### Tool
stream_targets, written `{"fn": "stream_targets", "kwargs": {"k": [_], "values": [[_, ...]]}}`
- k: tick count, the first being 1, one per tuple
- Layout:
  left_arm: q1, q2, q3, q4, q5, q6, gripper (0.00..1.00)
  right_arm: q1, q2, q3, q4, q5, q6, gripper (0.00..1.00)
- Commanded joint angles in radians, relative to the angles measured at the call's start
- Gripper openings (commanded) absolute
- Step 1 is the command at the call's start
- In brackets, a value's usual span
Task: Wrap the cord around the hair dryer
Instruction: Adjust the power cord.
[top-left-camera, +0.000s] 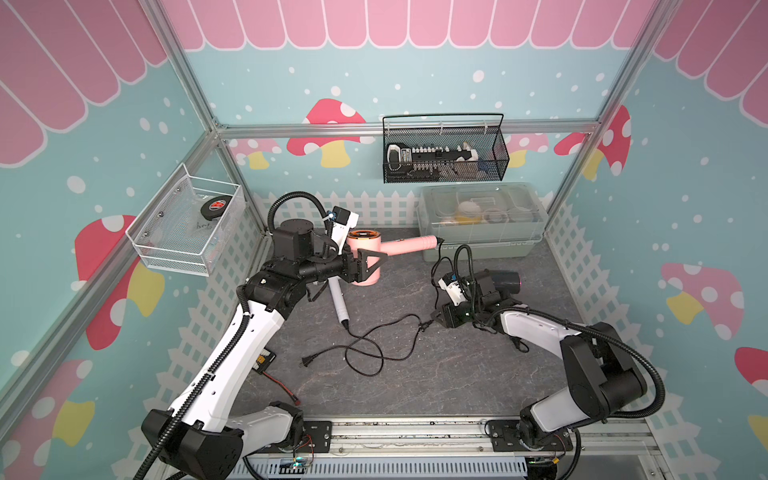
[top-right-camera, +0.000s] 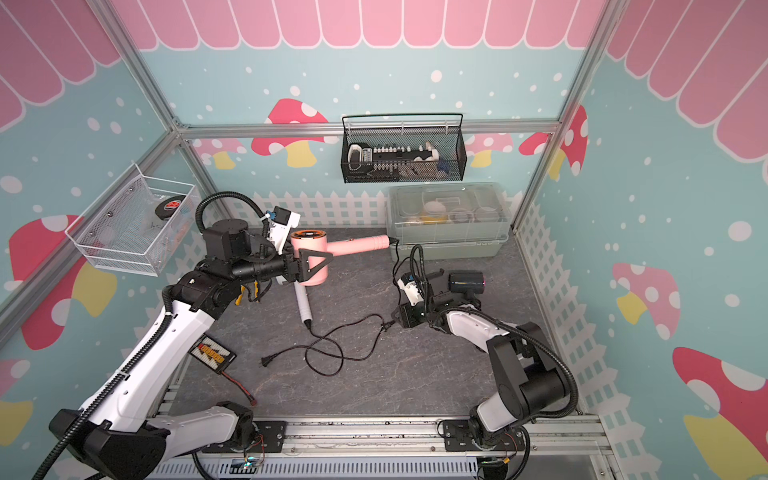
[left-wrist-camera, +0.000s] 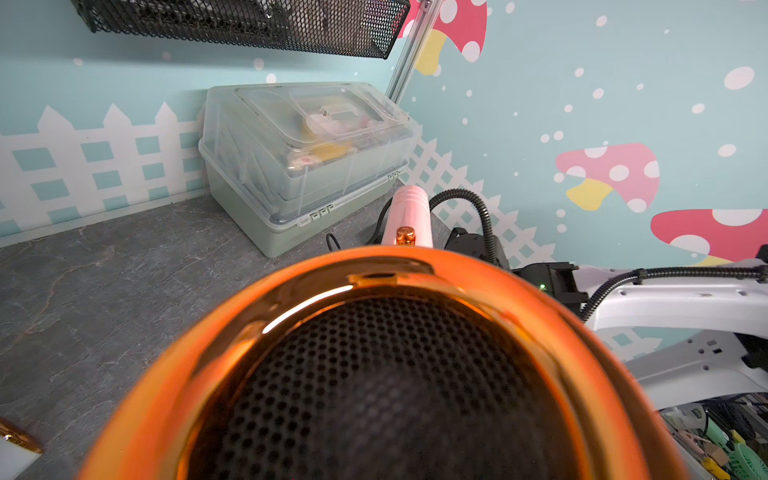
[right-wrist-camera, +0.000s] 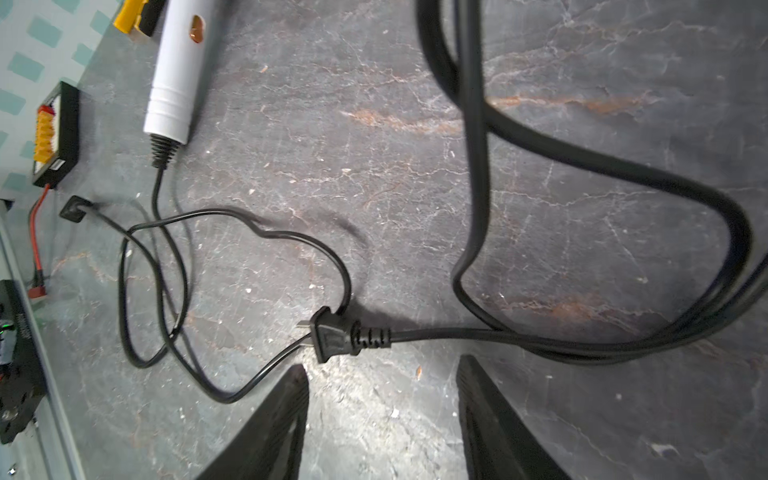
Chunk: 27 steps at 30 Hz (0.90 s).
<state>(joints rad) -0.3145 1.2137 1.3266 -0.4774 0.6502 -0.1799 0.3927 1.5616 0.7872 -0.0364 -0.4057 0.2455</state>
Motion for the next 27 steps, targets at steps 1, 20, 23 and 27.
{"fn": "stream_targets", "kwargs": {"k": [1,20,23,27], "values": [[0.006,-0.018,0.039,0.068,0.023,-0.011,0.00,0.003,0.030,-0.011,0.129,0.095,0.053,0.56],[0.080,-0.043,0.027,0.077,-0.073,-0.039,0.00,-0.053,-0.036,0.070,0.115,0.253,-0.057,0.00],[0.139,-0.051,0.018,0.077,-0.124,-0.054,0.00,-0.117,-0.163,0.068,-0.004,0.256,-0.110,0.00],[0.223,-0.065,0.006,0.100,-0.157,-0.088,0.00,-0.194,-0.255,0.123,-0.201,0.242,-0.194,0.00]]}}
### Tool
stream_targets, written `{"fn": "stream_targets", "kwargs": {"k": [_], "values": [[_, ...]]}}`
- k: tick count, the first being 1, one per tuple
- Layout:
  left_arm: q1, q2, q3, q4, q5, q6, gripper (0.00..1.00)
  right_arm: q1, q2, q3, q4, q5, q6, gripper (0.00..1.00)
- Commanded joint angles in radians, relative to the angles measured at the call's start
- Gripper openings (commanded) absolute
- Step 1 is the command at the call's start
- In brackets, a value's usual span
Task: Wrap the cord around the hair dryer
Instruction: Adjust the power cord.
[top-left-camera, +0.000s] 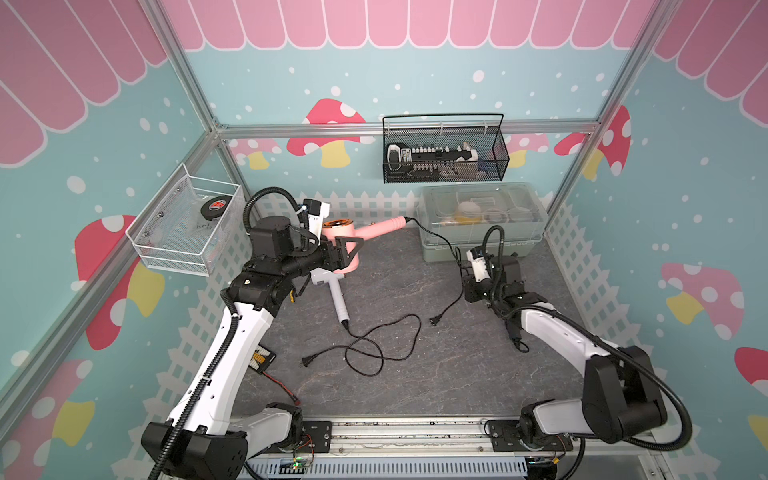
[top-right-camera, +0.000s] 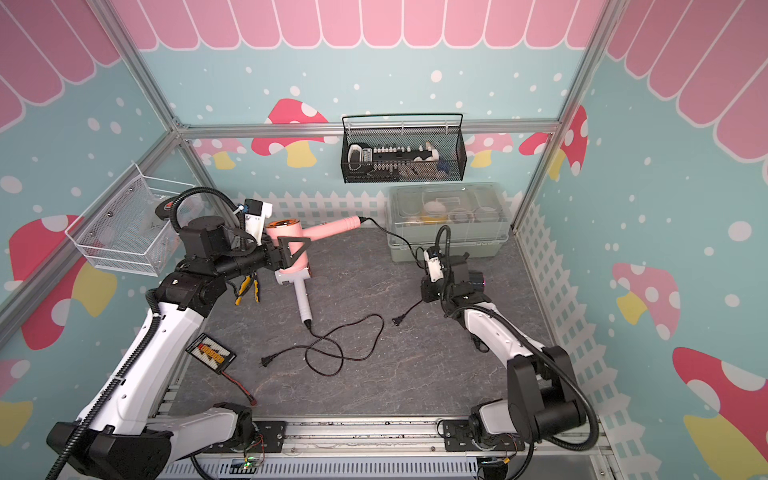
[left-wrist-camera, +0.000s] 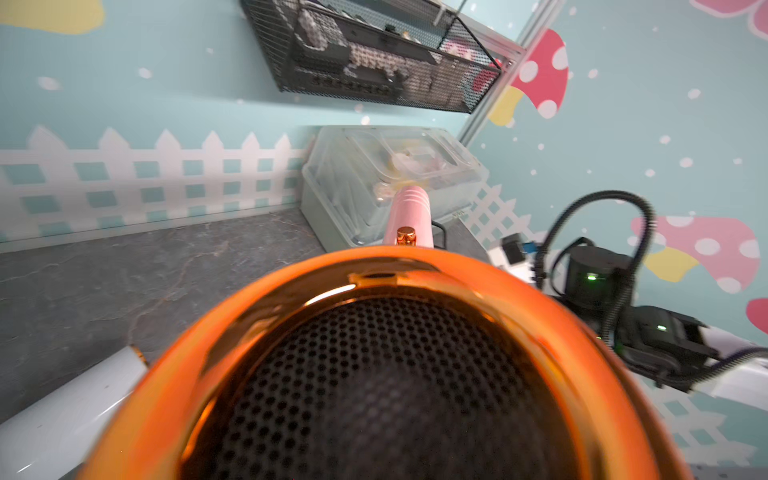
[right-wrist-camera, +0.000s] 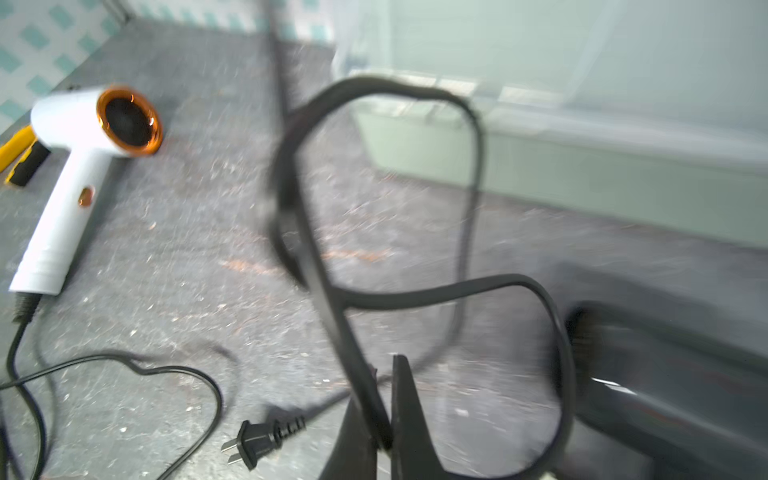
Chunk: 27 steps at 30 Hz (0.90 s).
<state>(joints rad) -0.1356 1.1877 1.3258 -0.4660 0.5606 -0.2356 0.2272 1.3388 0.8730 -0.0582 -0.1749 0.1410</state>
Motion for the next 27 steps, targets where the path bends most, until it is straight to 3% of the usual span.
{"fn": "stream_targets", "kwargs": {"k": [1,9,15,21,24,27], "values": [[0.064,-0.042,0.006,0.094,-0.069,-0.041,0.00,-0.041,-0.043,0.056,-0.221,0.016,-0.104,0.00],[0.161,-0.078,0.040,0.110,-0.083,-0.071,0.00,-0.074,-0.144,0.189,-0.352,0.114,-0.077,0.00],[0.171,-0.104,0.048,0.145,-0.070,-0.102,0.00,-0.085,-0.114,0.223,-0.395,-0.075,-0.006,0.00],[0.170,-0.130,0.024,0.231,-0.024,-0.160,0.00,-0.053,-0.092,-0.058,-0.149,-0.331,0.175,0.00],[0.170,-0.124,0.029,0.259,0.014,-0.183,0.00,0.023,-0.073,-0.118,-0.120,-0.360,0.161,0.13],[0.169,-0.112,0.039,0.277,0.059,-0.200,0.00,0.093,-0.027,-0.076,-0.226,-0.348,0.063,0.36]]}}
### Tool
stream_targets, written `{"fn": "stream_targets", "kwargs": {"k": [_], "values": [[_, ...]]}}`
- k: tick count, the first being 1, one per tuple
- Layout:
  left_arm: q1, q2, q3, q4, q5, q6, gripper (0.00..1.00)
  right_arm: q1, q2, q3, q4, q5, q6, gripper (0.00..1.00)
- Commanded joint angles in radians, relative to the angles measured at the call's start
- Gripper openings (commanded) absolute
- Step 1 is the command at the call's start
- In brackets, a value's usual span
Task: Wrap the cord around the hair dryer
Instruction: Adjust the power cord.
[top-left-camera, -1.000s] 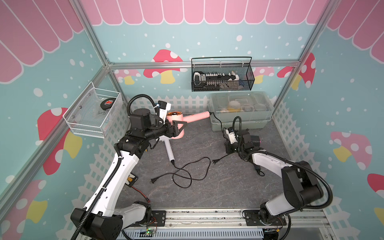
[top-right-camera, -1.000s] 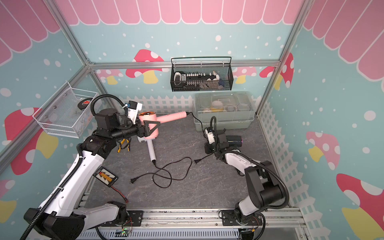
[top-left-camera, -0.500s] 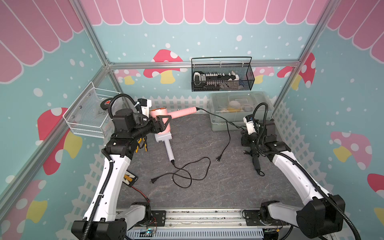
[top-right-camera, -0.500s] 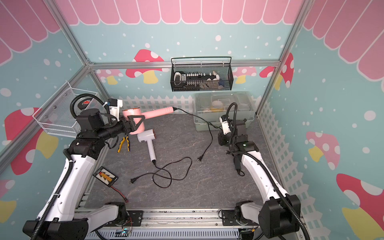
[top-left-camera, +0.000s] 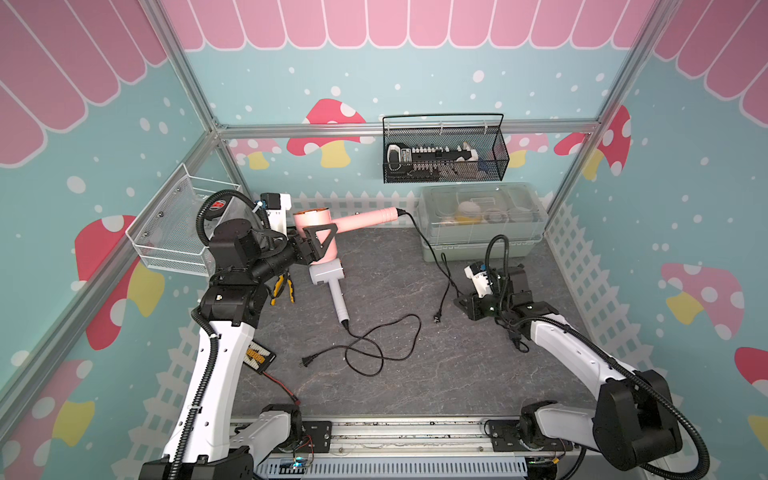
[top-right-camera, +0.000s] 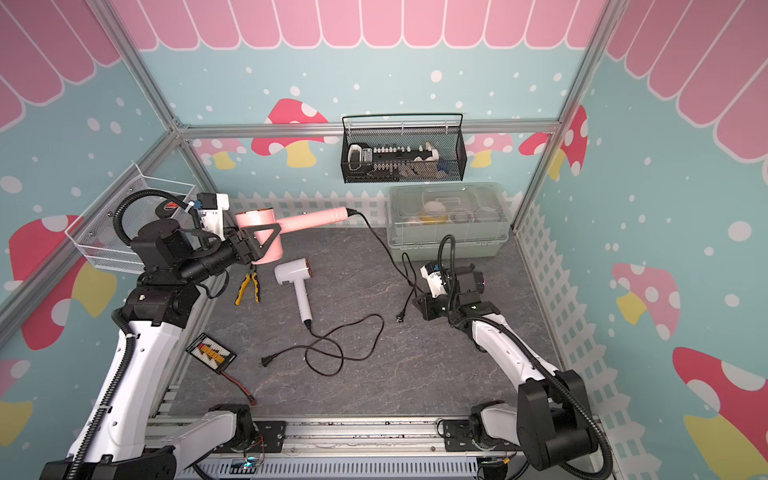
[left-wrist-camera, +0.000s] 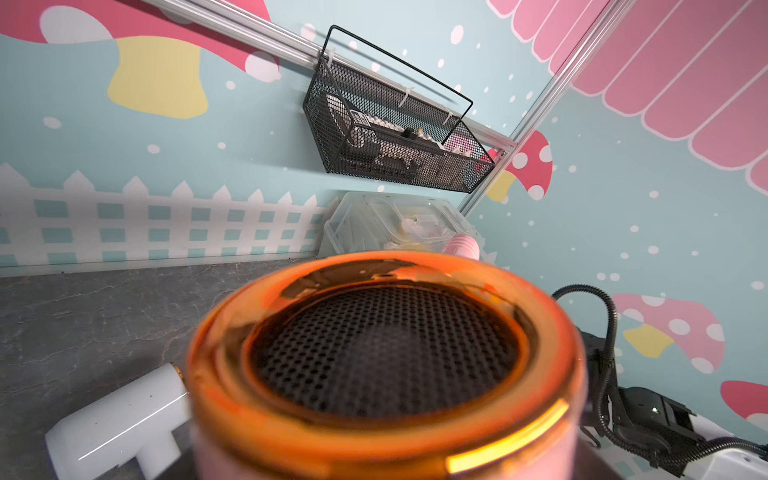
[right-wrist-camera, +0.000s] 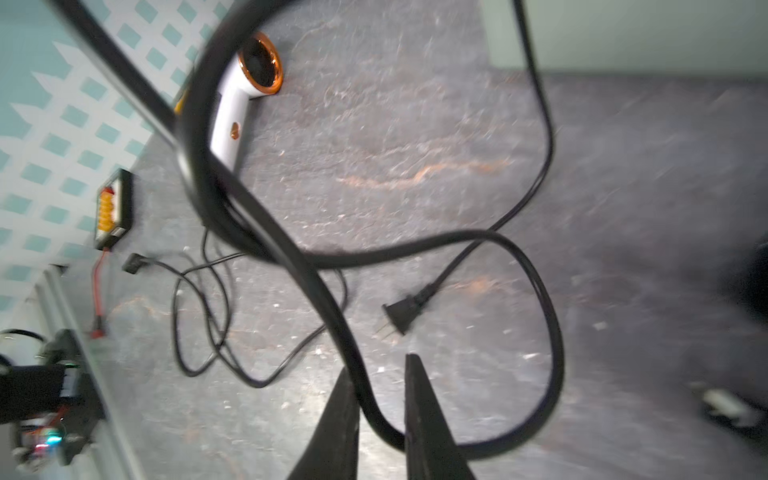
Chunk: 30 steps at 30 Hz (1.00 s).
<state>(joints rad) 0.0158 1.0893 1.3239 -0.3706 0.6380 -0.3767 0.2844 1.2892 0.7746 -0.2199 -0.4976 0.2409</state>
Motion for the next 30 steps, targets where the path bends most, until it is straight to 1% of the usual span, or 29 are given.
{"fn": "stream_targets", "kwargs": {"k": [1,5,8,10,12,16,18,21,23,27,30], "values": [[0.017,-0.012,0.044,0.185,-0.003,-0.065,0.00,0.044,0.033,0.040,-0.086,-0.015,-0.058,0.41],[0.015,-0.017,0.044,0.191,0.045,-0.074,0.00,0.044,0.031,0.069,-0.075,0.055,-0.094,0.56],[0.015,-0.033,0.049,0.180,0.069,-0.066,0.00,0.042,0.060,0.121,-0.064,0.140,-0.123,0.62],[0.016,-0.040,0.054,0.170,0.089,-0.060,0.00,0.042,0.109,0.163,-0.041,0.186,-0.140,0.64],[0.016,-0.046,0.055,0.168,0.101,-0.061,0.00,0.042,0.160,0.206,-0.008,0.198,-0.154,0.65],[0.016,-0.053,0.061,0.169,0.129,-0.065,0.00,0.044,0.238,0.248,0.137,0.194,-0.181,0.69],[0.016,-0.056,0.061,0.168,0.138,-0.067,0.00,0.050,0.261,0.263,0.187,0.238,-0.218,0.71],[0.015,-0.060,0.063,0.168,0.158,-0.076,0.00,0.063,0.269,0.267,0.249,0.297,-0.311,0.73],[0.013,-0.061,0.061,0.170,0.173,-0.083,0.00,0.071,0.254,0.246,0.306,0.310,-0.388,0.74],[0.006,-0.071,0.047,0.170,0.188,-0.089,0.00,0.088,0.217,0.184,0.419,0.300,-0.542,0.74],[0.001,-0.077,0.040,0.172,0.204,-0.093,0.00,0.095,0.207,0.160,0.481,0.254,-0.605,0.74]]}}
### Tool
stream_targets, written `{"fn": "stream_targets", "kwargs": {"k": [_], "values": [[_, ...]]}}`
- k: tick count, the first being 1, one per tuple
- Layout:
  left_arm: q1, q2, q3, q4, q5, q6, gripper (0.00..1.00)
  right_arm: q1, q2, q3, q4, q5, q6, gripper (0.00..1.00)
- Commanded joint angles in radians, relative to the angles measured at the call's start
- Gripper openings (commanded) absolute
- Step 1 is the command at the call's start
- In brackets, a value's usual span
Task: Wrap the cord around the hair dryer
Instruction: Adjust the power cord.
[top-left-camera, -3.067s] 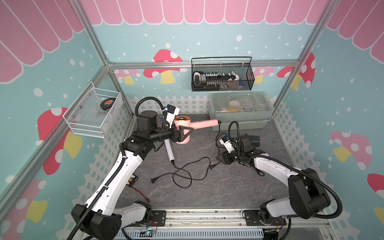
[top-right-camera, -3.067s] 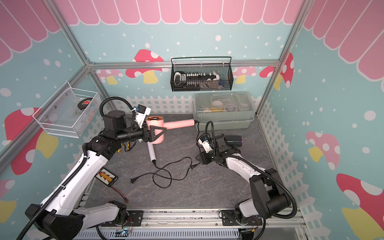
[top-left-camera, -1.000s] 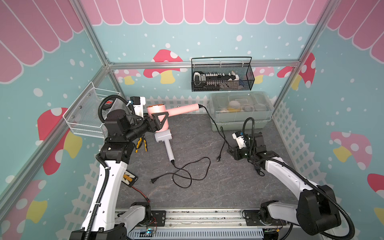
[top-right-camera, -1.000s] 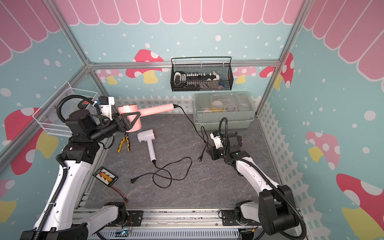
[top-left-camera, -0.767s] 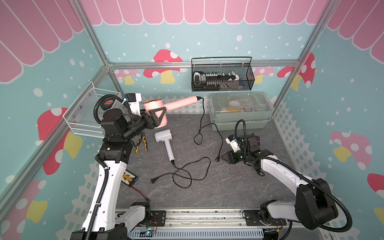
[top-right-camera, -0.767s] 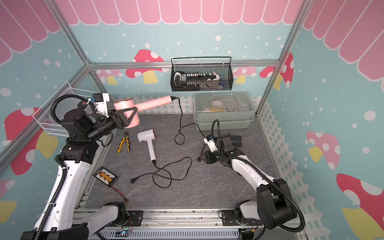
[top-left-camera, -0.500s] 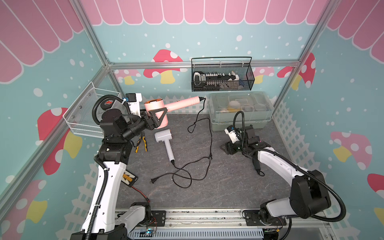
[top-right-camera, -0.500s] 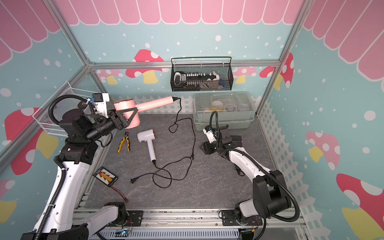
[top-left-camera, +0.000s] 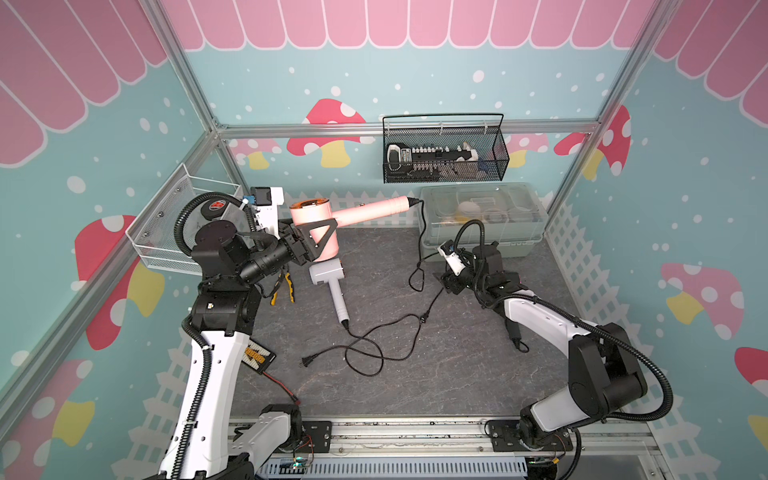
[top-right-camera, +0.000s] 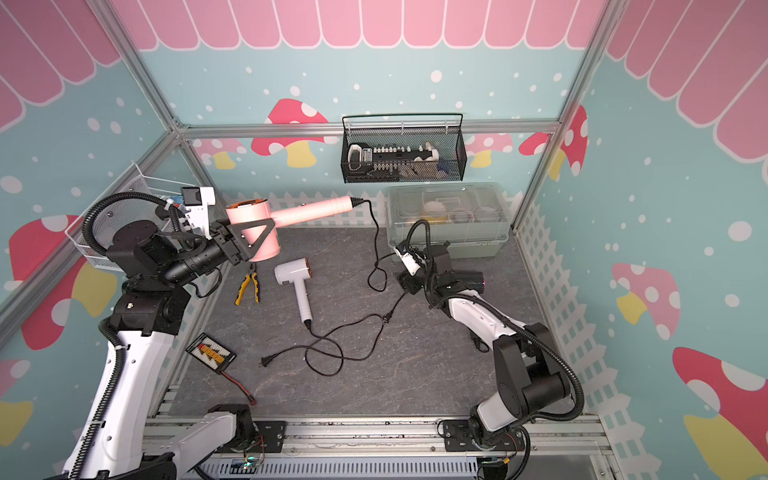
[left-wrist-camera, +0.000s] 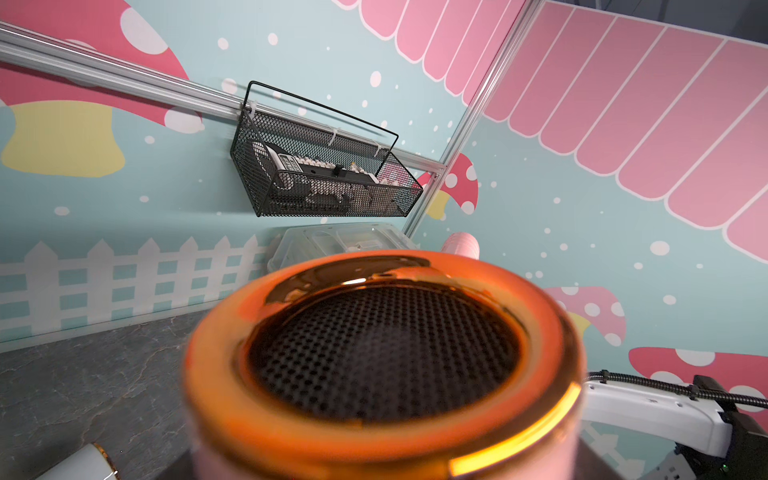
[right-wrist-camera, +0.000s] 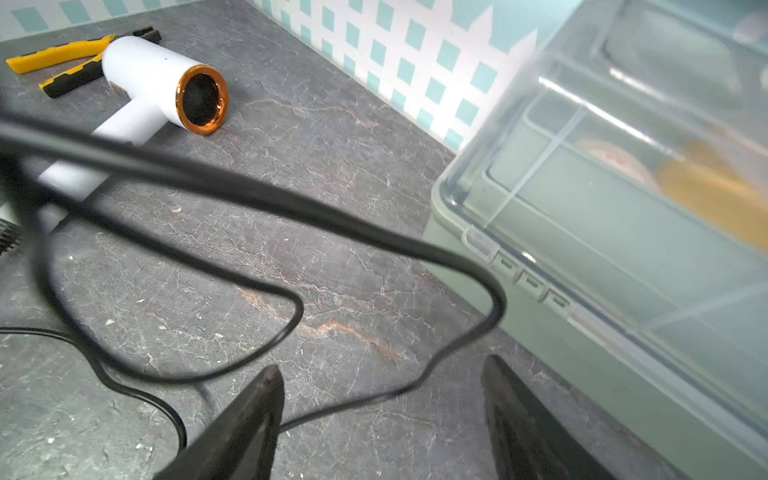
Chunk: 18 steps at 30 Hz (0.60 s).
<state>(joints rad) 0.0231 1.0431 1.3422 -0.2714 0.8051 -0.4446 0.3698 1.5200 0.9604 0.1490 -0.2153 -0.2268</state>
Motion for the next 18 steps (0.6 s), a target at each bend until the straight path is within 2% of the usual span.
{"fn": "stream_targets", "kwargs": {"k": [1,4,11,14,17,18], "values": [[-0.008,-0.032,0.020,0.075,0.043,-0.026,0.00,0.013,-0.023,-0.030,0.138,-0.045,-0.149,0.74],[-0.018,-0.030,0.019,0.077,0.050,-0.028,0.00,0.032,-0.005,-0.032,0.208,-0.066,-0.180,0.73],[-0.032,-0.022,0.023,0.077,0.048,-0.031,0.00,0.086,0.030,-0.017,0.319,0.050,-0.259,0.68],[-0.032,-0.022,0.019,0.077,0.041,-0.028,0.00,0.089,0.049,0.018,0.272,0.046,-0.281,0.49],[-0.031,-0.024,0.014,0.056,0.003,-0.008,0.00,0.089,0.046,0.032,0.214,0.080,-0.293,0.09],[-0.032,-0.025,0.014,0.036,-0.032,0.008,0.00,0.089,0.038,0.031,0.196,0.120,-0.290,0.00]]}}
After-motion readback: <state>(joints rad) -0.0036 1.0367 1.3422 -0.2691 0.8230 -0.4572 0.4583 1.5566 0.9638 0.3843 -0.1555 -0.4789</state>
